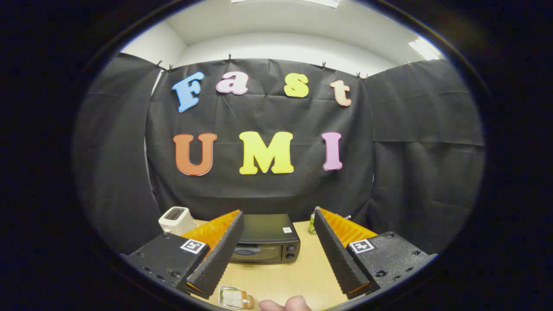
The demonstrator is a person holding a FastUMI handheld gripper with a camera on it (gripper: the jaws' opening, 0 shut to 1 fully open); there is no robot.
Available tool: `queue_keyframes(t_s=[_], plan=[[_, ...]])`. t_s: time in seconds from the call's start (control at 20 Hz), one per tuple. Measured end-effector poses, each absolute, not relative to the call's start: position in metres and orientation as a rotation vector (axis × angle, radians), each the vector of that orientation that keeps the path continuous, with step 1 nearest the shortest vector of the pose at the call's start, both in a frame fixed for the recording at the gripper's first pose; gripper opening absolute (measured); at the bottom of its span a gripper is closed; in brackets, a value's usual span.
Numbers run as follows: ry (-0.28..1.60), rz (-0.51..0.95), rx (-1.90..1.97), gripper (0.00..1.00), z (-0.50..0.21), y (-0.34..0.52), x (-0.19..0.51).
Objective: Open the toaster oven, put the food inside, and close the toaster oven door.
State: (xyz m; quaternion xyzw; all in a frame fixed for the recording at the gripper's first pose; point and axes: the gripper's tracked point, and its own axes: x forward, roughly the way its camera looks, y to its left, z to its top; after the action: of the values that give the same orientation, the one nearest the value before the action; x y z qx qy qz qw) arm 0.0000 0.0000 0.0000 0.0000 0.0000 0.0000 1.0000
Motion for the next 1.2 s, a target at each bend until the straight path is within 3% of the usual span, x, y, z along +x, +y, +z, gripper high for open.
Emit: queue_keyframes(t_s=[0.85,1.2], plan=[[-0.01,0.02,-0.012,1.0,0.022,0.021,-0.023],[0.018,0.056,0.002,1.0,0.001,0.039,-0.009]])
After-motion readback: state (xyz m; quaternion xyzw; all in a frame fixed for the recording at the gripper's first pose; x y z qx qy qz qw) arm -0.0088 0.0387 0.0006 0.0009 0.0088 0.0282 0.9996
